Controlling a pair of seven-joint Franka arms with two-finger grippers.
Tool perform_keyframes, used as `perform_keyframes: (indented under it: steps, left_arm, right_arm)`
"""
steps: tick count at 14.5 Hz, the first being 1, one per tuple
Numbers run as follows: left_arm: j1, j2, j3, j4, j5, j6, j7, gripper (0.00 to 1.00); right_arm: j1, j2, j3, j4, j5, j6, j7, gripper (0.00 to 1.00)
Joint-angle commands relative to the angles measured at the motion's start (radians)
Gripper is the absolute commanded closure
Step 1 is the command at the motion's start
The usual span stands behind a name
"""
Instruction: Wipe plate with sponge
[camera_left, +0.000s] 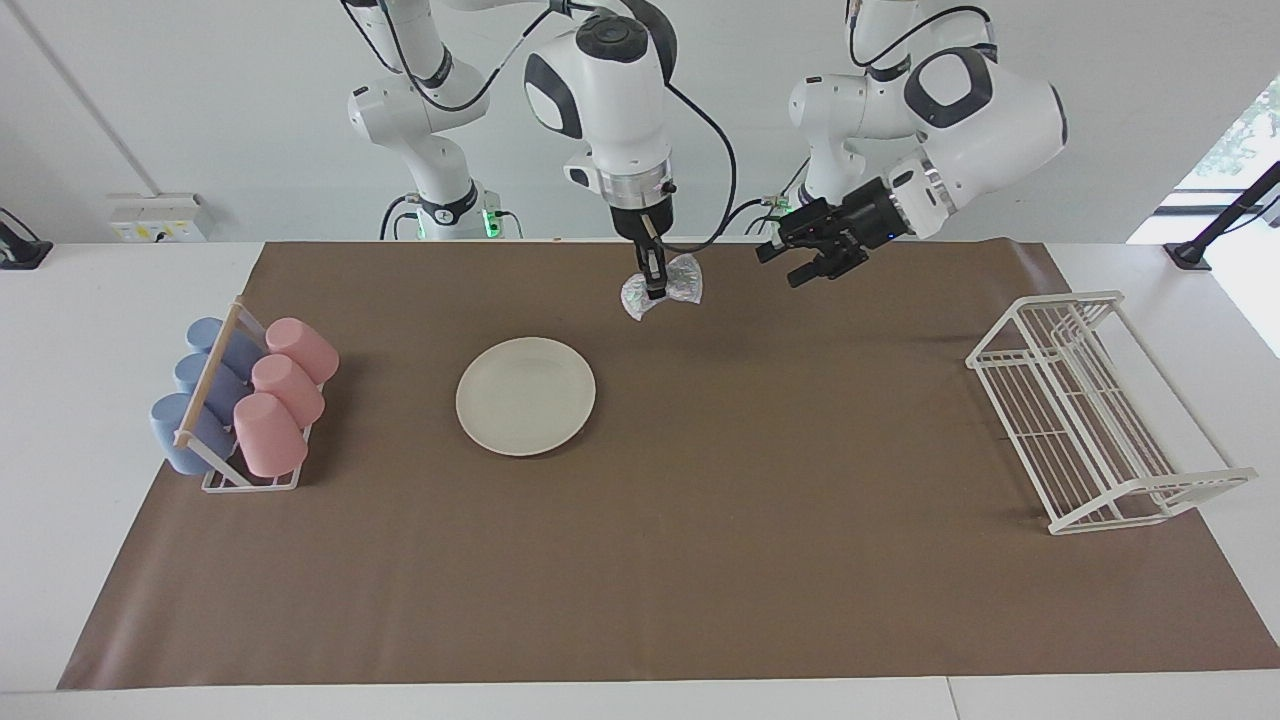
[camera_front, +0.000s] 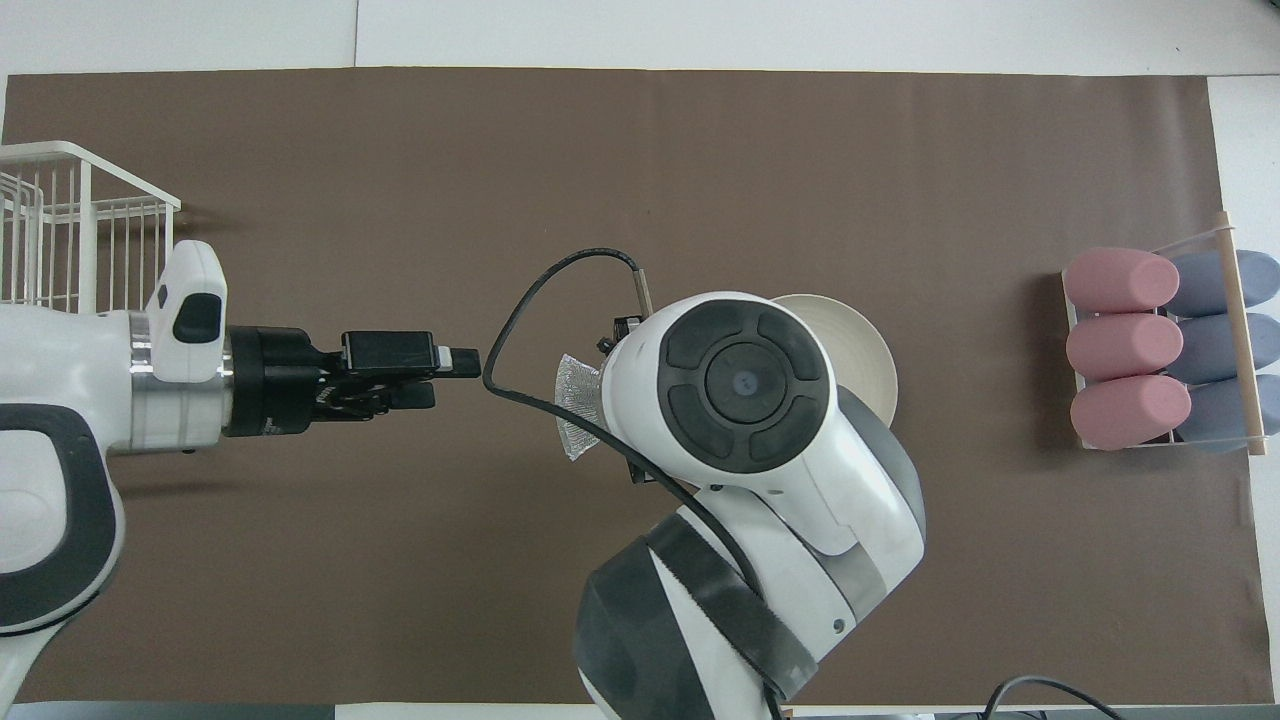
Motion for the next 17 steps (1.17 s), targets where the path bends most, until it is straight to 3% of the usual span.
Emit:
perform_keyframes:
  steps: [1, 4, 7, 13, 16, 17]
  left_arm:
    - [-0.059, -0.057, 0.014, -0.114, -0.157, 0.067, 0.136, 0.0]
    - [-0.059, -0.04, 0.015, -0.145, -0.279, 0.06, 0.331, 0.0]
    - [-0.03, 0.021, 0.019, -0.136, -0.336, -0.05, 0.457, 0.0]
    - [-0.052, 0.098, 0.017, -0.121, -0.423, -0.126, 0.563, 0.0]
    - [-0.055, 0.098, 0.019, -0.116, -0.426, -0.144, 0.561, 0.09]
    - [-0.056, 0.099, 0.019, -0.114, -0.426, -0.14, 0.561, 0.18]
  right_arm:
    - [0.021, 0.027, 0.001, 0.041, -0.043, -0.052, 0.051, 1.0]
    - [0.021, 0.027, 0.003, 0.041, -0.071, -0.061, 0.051, 1.0]
    - [0.019, 0.027, 0.001, 0.043, -0.072, -0.059, 0.049, 1.0]
    - [0.019, 0.032, 0.001, 0.064, -0.072, -0.058, 0.049, 1.0]
    - [0.019, 0.032, 0.001, 0.063, -0.077, -0.058, 0.049, 1.0]
    - [0.016, 0.032, 0.001, 0.063, -0.077, -0.056, 0.048, 1.0]
